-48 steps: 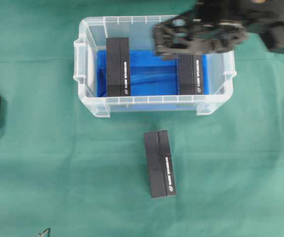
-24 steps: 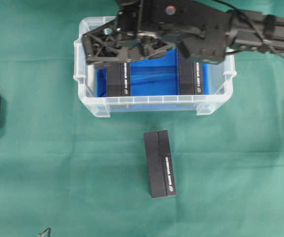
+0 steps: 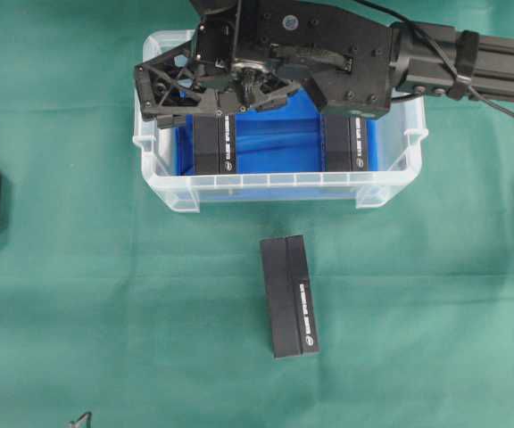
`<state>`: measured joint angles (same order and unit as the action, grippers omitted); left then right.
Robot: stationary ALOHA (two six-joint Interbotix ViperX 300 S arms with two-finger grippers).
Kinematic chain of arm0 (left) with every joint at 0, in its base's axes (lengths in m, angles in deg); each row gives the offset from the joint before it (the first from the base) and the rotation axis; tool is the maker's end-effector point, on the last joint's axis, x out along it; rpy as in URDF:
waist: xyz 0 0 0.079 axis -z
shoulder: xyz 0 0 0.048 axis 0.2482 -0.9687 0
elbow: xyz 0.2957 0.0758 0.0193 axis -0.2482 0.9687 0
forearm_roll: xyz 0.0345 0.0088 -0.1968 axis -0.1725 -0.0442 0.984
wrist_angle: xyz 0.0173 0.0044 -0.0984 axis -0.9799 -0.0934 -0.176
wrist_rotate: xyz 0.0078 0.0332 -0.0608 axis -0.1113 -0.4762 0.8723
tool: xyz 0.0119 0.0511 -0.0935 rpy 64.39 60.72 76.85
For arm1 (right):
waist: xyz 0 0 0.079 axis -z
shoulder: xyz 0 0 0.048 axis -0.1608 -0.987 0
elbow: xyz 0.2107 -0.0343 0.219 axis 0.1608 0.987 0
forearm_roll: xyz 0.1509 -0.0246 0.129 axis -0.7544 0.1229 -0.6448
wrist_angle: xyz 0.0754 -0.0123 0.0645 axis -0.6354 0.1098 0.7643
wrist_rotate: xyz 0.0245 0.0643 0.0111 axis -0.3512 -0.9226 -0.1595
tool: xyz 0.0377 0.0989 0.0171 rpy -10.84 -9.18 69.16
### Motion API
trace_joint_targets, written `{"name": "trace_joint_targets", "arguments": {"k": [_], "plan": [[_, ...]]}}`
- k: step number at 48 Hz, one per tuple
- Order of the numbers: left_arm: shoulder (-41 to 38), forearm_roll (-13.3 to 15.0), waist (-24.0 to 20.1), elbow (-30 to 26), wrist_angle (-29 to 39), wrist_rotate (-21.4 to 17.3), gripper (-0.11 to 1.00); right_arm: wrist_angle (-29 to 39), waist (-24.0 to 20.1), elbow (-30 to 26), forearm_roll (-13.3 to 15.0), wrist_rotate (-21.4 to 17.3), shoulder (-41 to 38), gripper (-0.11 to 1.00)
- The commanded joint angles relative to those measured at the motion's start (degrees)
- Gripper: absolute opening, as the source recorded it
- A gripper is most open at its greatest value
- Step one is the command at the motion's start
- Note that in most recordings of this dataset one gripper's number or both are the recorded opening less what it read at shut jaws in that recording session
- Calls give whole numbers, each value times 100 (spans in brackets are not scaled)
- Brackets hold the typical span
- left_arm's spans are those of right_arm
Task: Take the box out of the case with the right arm.
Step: 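Lower the open right gripper into the case toward the left box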
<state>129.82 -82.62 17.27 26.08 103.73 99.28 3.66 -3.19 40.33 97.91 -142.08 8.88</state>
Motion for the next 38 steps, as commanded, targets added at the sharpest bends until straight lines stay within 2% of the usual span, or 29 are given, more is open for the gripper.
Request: {"name": "trace_joint_targets", "arguments": {"k": [1,38], "plan": [[-53,-18,18,-88,-26,9,0,-9,0,-141,0,62,123,89],[-44,-18,18,-88,-18,18,0,-44,9,-141,44,79,53,94]]}}
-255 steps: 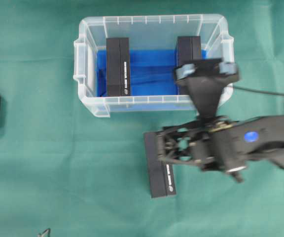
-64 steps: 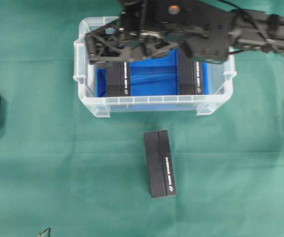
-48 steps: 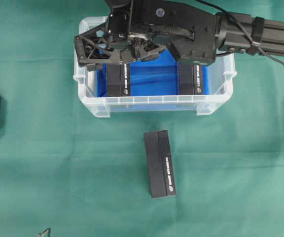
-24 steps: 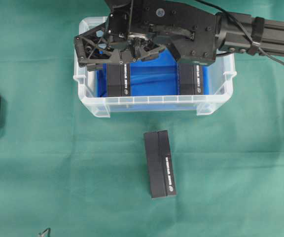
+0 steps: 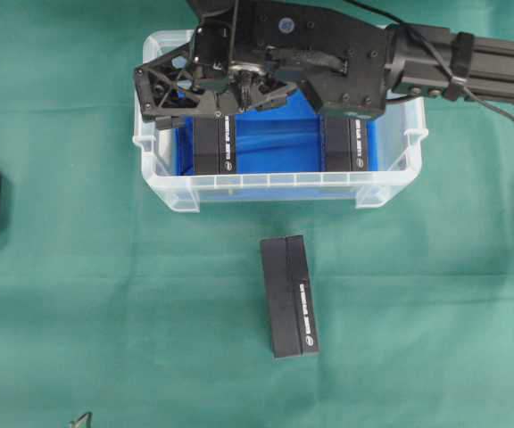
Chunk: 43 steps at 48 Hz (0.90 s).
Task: Take the box out of the case with the right arm.
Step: 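Lower the open right gripper into the case toward the left box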
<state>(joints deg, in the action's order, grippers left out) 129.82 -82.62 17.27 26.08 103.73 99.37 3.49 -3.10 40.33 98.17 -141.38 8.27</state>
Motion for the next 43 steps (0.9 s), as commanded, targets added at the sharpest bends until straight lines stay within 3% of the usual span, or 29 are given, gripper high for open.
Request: {"name": "trace_joint_targets", "arguments": {"k": [1,43], "plan": [[-44,-18,26,-88,-18,9,0,-26,9,-132,18,9,114,94],[-44,-18,18,-88,-18,9,0,-35,9,-141,62,-123,88,94]]}}
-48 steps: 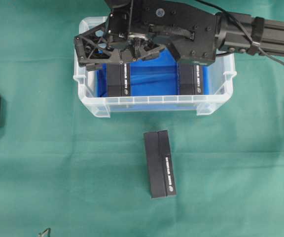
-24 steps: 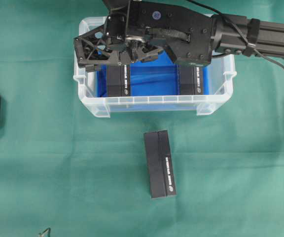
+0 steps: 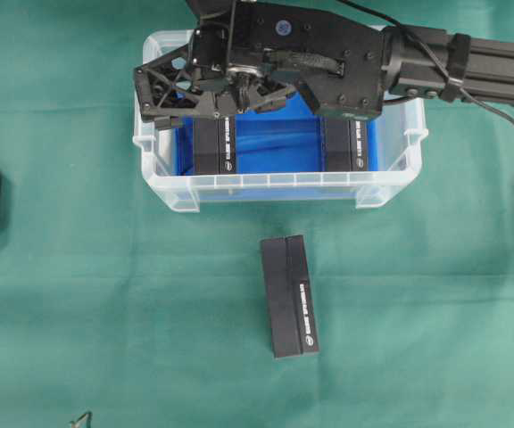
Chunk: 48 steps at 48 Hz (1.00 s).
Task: Take the box out of the case with the right arm.
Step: 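Lower the open right gripper into the case toward the left box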
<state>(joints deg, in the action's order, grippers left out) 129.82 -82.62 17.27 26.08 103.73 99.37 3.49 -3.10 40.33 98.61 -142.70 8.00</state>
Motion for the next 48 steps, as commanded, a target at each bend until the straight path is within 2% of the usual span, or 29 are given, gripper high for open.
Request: {"name": "trace_joint_targets", "arguments": {"k": [1,48], "plan": [[-44,-18,18,-88,-18,9,0,-26,9,-141,18,9,114,94],[-53,-9,18,-79,-18,9,0,-35,18,-132,88,9,44,94]]}}
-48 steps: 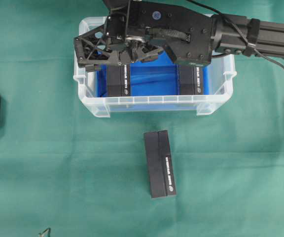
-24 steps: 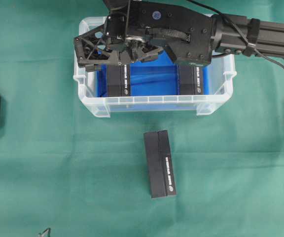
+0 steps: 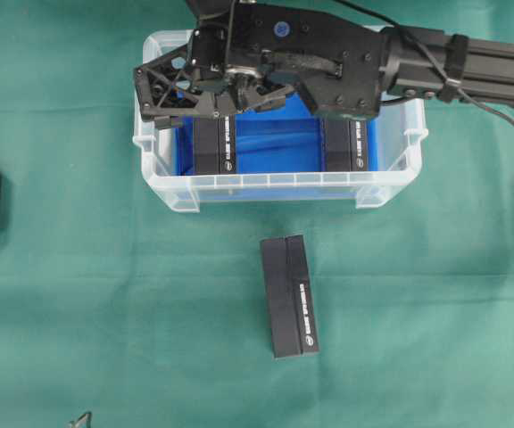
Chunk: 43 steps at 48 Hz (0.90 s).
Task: Take the box out of the case with the right arm.
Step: 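Lower the open right gripper into the case toward the left box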
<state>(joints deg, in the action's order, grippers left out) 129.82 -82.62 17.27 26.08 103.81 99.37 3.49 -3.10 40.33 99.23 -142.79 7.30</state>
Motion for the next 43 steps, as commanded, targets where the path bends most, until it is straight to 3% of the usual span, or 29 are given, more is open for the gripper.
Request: {"name": "trace_joint_targets", "arguments": {"k": [1,18,43], "plan": [[-53,-18,18,-88,-26,9,0,-35,18,-132,26,18,105,94],[-44,-18,18,-79,-9,9,0,-132,53,88,62,18,9,94],[-53,-18,18,-79,-9,18,0,-1433,202,1143,-105,-193,-35,94]]}}
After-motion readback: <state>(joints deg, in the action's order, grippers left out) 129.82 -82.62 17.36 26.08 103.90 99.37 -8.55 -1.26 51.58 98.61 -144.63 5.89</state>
